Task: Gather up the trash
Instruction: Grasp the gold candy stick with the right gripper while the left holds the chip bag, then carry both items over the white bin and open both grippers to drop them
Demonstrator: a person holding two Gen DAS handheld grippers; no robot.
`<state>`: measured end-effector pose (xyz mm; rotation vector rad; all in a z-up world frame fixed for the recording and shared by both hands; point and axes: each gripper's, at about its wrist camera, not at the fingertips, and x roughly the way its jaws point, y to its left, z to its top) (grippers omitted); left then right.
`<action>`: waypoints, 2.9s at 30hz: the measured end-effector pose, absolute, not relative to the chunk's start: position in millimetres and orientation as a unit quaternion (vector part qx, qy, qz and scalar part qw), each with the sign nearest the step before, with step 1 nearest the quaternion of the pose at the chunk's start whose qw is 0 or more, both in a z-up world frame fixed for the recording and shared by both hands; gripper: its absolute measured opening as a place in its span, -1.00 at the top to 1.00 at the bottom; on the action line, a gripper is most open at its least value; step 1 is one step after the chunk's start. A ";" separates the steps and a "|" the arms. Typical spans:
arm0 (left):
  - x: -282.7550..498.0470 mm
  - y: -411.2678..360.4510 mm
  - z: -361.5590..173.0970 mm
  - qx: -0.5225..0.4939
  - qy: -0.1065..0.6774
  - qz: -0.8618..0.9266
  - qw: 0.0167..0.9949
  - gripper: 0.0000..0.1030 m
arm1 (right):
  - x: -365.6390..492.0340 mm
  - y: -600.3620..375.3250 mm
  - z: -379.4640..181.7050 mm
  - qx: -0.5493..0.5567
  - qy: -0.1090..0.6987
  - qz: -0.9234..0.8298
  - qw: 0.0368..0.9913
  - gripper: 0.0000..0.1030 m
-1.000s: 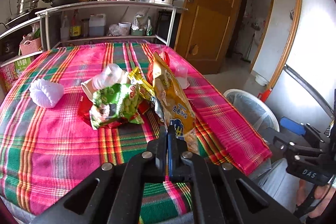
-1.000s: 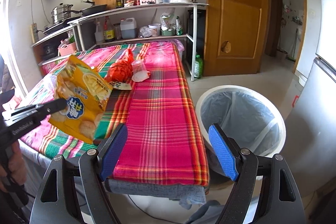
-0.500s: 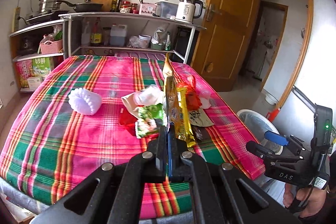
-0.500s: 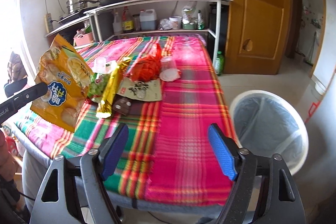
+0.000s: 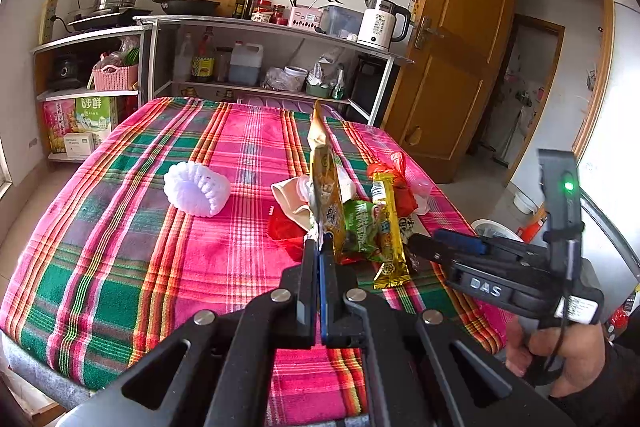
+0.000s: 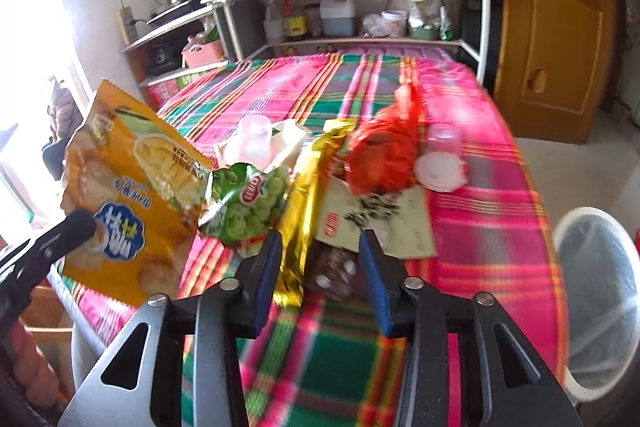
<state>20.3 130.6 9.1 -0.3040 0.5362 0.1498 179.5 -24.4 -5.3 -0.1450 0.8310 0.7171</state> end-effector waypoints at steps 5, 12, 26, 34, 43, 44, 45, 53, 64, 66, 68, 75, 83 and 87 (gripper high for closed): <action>22.2 135.9 4.6 -0.152 0.266 0.072 0.949 0.99 | 191.0 -6.4 -14.6 -0.070 0.409 0.344 0.842 0.51; 24.2 138.6 3.4 -0.154 0.268 0.070 0.948 0.99 | 187.8 -17.4 -7.4 -0.060 0.406 0.339 0.847 0.83; 19.4 108.0 37.3 -0.124 0.241 0.052 0.961 0.99 | 167.5 -72.8 28.9 -0.012 0.377 0.335 0.863 0.85; 47.5 64.7 51.3 -0.094 0.242 0.004 0.966 0.99 | 168.9 -136.6 35.0 0.017 0.370 0.285 0.884 0.85; 102.2 -8.6 51.4 -0.063 0.261 -0.079 0.960 0.99 | 185.5 -218.9 27.5 0.051 0.377 0.203 0.902 0.85; 108.9 -16.6 51.0 -0.061 0.263 -0.088 0.959 0.99 | 189.1 -228.7 25.4 0.054 0.380 0.191 0.904 0.85; 115.7 -25.1 50.4 -0.058 0.265 -0.096 0.958 0.99 | 190.3 -234.2 24.1 0.056 0.381 0.186 0.904 0.84; 169.3 -84.9 40.6 -0.047 0.289 -0.156 0.943 0.99 | 209.7 -283.3 0.6 0.075 0.405 0.133 0.901 0.84; 224.2 -132.8 -2.7 -0.050 0.354 -0.194 0.914 0.99 | 231.9 -316.1 -42.5 0.098 0.453 0.099 0.880 0.84; 227.6 -136.5 -10.8 -0.047 0.364 -0.195 0.909 0.98 | 236.2 -318.0 -48.9 0.101 0.461 0.094 0.876 0.82; 228.5 -138.6 -16.6 -0.047 0.372 -0.198 0.906 0.98 | 237.2 -318.9 -50.8 0.101 0.465 0.092 0.875 0.74; 226.9 -138.1 -20.5 -0.058 0.377 -0.201 0.902 0.61 | 236.2 -317.2 -48.5 0.099 0.459 0.091 0.878 0.46; 214.7 -119.5 -10.7 -0.072 0.364 -0.187 0.909 0.45 | 216.4 -316.3 -23.1 0.096 0.426 0.095 0.895 0.45; 201.0 -105.9 -2.2 -0.070 0.348 -0.178 0.918 0.44 | 206.7 -308.1 -6.1 0.093 0.409 0.107 0.901 0.45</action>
